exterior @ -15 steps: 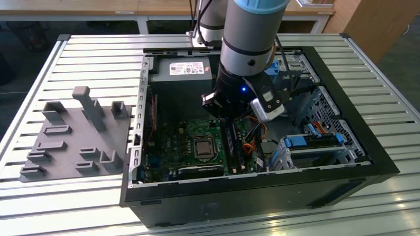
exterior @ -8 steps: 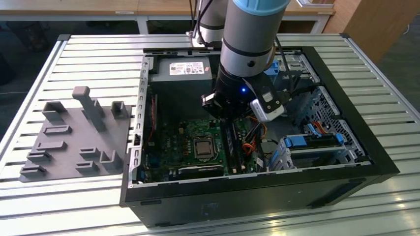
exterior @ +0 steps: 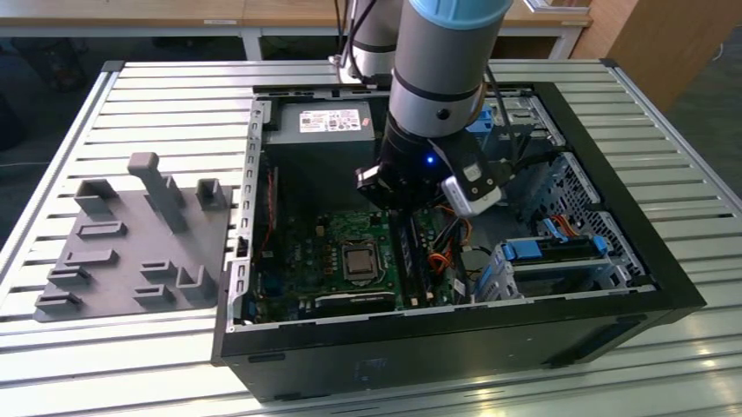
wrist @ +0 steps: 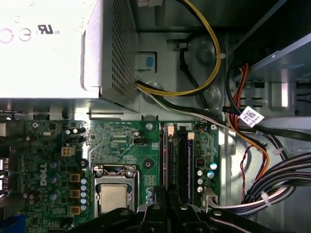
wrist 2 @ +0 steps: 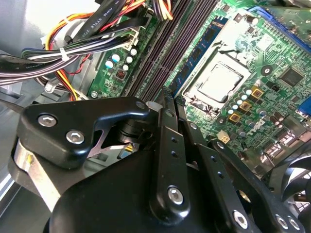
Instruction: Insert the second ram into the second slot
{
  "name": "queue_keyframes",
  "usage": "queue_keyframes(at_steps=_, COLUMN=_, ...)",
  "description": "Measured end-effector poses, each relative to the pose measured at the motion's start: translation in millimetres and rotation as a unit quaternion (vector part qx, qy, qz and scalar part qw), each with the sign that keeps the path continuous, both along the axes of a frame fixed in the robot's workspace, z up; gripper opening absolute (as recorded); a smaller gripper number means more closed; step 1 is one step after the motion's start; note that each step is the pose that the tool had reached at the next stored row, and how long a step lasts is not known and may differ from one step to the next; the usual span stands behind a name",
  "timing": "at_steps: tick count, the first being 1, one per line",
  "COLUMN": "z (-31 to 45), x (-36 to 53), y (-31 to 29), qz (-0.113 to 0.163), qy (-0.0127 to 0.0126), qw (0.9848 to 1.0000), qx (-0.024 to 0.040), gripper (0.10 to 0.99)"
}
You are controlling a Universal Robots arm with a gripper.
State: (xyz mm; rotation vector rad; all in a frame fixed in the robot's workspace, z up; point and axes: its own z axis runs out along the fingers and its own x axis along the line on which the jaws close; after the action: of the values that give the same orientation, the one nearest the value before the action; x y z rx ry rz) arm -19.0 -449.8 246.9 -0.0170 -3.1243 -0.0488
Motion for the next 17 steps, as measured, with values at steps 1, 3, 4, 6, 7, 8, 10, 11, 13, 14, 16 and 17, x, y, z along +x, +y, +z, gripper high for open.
queue_keyframes(at_steps=1, z=-0.3, x=0.0, y=0.1, qz=0.0, qy=0.0, qw=1.0, qx=0.0, gripper=0.133)
queue_keyframes(at_steps=3, z=-1.1, x=0.0, y=0.2, qz=0.0, qy=0.0, qw=1.0, qx=0.0001, gripper=0.133)
queue_keyframes(at_steps=4, z=-1.6, x=0.0, y=0.3, qz=0.0, qy=0.0, qw=1.0, qx=0.0, gripper=0.133)
queue_keyframes(at_steps=6, z=-2.3, x=-0.1, y=0.3, qz=0.0, qy=0.0, qw=1.0, qx=0.0, gripper=0.133)
queue_keyframes(at_steps=7, z=-2.5, x=-0.1, y=0.3, qz=0.0, qy=0.0, qw=1.0, qx=-0.0001, gripper=0.133)
queue_keyframes(at_steps=8, z=-2.6, x=-0.1, y=0.3, qz=0.0, qy=0.0, qw=1.0, qx=-0.0001, gripper=0.133)
queue_keyframes(at_steps=10, z=-2.8, x=-0.1, y=0.4, qz=0.0, qy=0.0, qw=1.0, qx=0.0, gripper=0.133)
queue_keyframes(at_steps=11, z=-2.8, x=-0.1, y=0.4, qz=0.0, qy=0.0, qw=1.0, qx=0.0, gripper=0.133)
queue_keyframes(at_steps=13, z=-2.9, x=-0.1, y=0.4, qz=0.0, qy=0.0, qw=1.0, qx=0.0, gripper=0.133)
queue_keyframes(at_steps=14, z=-3.0, x=-0.1, y=0.4, qz=0.0, qy=0.0, qw=1.0, qx=0.0, gripper=0.133)
queue_keyframes(at_steps=16, z=-3.4, x=-0.1, y=0.4, qz=0.0, qy=0.0, qw=1.0, qx=0.0001, gripper=0.133)
queue_keyframes(at_steps=17, z=-3.8, x=0.0, y=0.4, qz=0.0, qy=-0.0001, qw=1.0, qx=0.0002, gripper=0.133)
